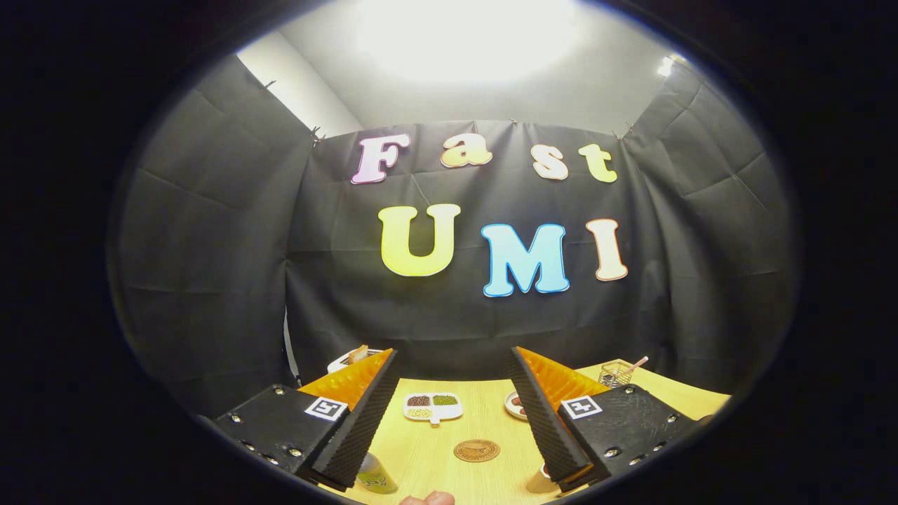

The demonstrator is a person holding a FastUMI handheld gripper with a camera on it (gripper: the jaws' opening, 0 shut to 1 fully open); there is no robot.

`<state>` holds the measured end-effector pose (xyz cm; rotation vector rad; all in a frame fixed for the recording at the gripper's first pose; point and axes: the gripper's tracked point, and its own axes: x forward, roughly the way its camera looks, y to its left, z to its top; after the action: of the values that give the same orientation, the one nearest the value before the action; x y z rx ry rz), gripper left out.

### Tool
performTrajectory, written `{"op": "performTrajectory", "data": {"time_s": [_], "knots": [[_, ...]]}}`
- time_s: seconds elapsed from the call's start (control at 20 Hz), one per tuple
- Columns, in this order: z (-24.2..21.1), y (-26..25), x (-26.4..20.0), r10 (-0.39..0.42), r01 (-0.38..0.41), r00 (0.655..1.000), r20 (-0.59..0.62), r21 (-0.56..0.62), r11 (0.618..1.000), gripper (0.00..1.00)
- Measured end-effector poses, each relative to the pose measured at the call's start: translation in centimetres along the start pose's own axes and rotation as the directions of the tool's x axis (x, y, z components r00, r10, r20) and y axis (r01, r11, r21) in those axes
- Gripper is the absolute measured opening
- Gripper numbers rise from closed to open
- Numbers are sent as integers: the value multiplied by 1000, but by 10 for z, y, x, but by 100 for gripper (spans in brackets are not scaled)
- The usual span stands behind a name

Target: Take the bottle from table, then pour the juice into the cup, finally place the bottle on the coaster

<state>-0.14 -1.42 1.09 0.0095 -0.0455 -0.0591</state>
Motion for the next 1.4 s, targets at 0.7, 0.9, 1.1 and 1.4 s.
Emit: {"op": "performTrajectory", "data": {"time_s": [0.7,0.9,1.1,1.4], "knots": [[-54,43,-3,36,-38,998,-52,-32,999,95],[-73,67,-3,84,-85,993,-78,-13,996,96],[-96,84,-6,108,-109,987,-116,2,994,96],[-130,101,-10,126,-125,975,-183,19,992,96]]}}
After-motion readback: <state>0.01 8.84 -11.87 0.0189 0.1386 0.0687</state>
